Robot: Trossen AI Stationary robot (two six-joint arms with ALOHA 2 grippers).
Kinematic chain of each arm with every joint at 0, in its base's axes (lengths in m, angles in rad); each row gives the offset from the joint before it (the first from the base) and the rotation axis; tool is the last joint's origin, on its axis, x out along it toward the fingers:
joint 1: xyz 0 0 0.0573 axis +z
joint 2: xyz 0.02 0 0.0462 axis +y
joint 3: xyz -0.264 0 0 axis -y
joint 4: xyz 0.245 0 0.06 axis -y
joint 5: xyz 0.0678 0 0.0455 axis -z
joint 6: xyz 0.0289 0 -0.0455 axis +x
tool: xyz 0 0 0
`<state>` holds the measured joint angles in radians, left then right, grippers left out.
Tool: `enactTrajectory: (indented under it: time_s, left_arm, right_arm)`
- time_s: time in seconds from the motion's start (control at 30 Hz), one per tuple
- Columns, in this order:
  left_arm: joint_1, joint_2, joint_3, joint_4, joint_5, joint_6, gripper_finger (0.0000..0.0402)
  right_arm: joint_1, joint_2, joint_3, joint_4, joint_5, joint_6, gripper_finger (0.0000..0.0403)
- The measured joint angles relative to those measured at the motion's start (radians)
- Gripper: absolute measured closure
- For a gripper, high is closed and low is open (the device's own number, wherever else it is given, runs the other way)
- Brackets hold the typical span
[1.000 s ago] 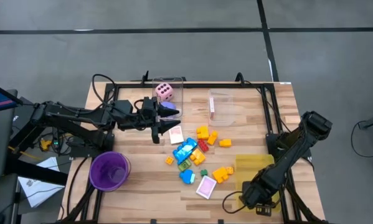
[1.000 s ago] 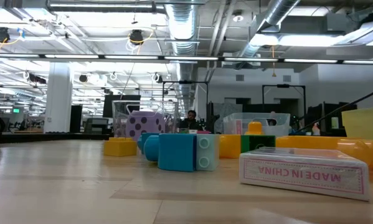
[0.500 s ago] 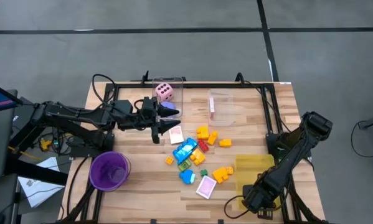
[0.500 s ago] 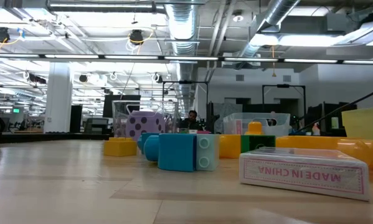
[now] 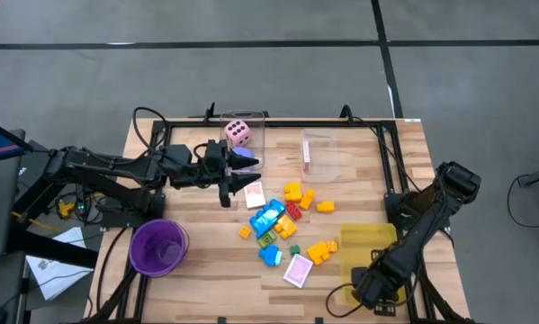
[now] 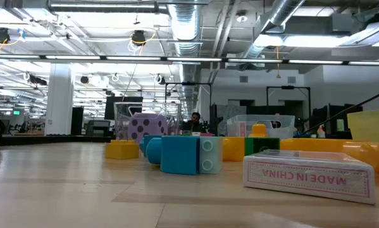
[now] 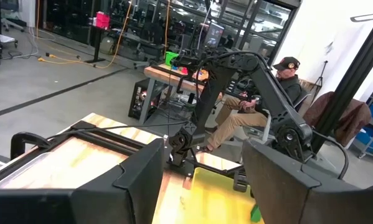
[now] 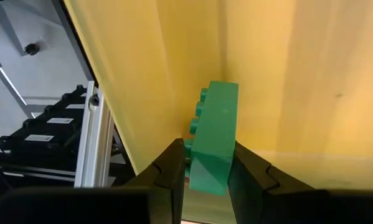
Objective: Pick & Place Toys
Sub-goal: Put the left green game piece into the bin
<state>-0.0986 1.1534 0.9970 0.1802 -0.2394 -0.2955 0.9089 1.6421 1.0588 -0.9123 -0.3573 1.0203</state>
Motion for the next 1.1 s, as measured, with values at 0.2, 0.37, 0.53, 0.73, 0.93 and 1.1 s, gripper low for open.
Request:
enactTrajectory:
  time_s: [0.2, 0.37, 0.53, 0.73, 0.93, 1.1]
  left_arm:
    - [0.0, 0.0, 0.0, 0.0, -0.001, 0.0, 0.0189]
    - [0.0, 0.0, 0.0, 0.0, -0.005, 0.0, 0.0189]
    - [0.0, 0.0, 0.0, 0.0, -0.005, 0.0, 0.0189]
    - [0.0, 0.0, 0.0, 0.0, -0.004, 0.0, 0.0189]
    - [0.0, 0.0, 0.0, 0.0, -0.004, -0.001, 0.0189]
    - [0.0, 0.0, 0.0, 0.006, -0.004, -0.001, 0.0189]
  right_arm:
    - [0.008, 0.002, 0.0, 0.018, 0.006, 0.018, 0.032]
    - [0.018, 0.038, 0.0, 0.082, 0.005, 0.067, 0.032]
    - [0.03, 0.046, 0.0, 0.087, -0.014, 0.089, 0.032]
    - [0.04, 0.046, 0.0, 0.086, -0.032, 0.094, 0.032]
    - [0.041, 0.046, 0.0, 0.084, -0.031, 0.093, 0.032]
    - [0.041, 0.046, 0.0, 0.082, -0.027, 0.079, 0.0297]
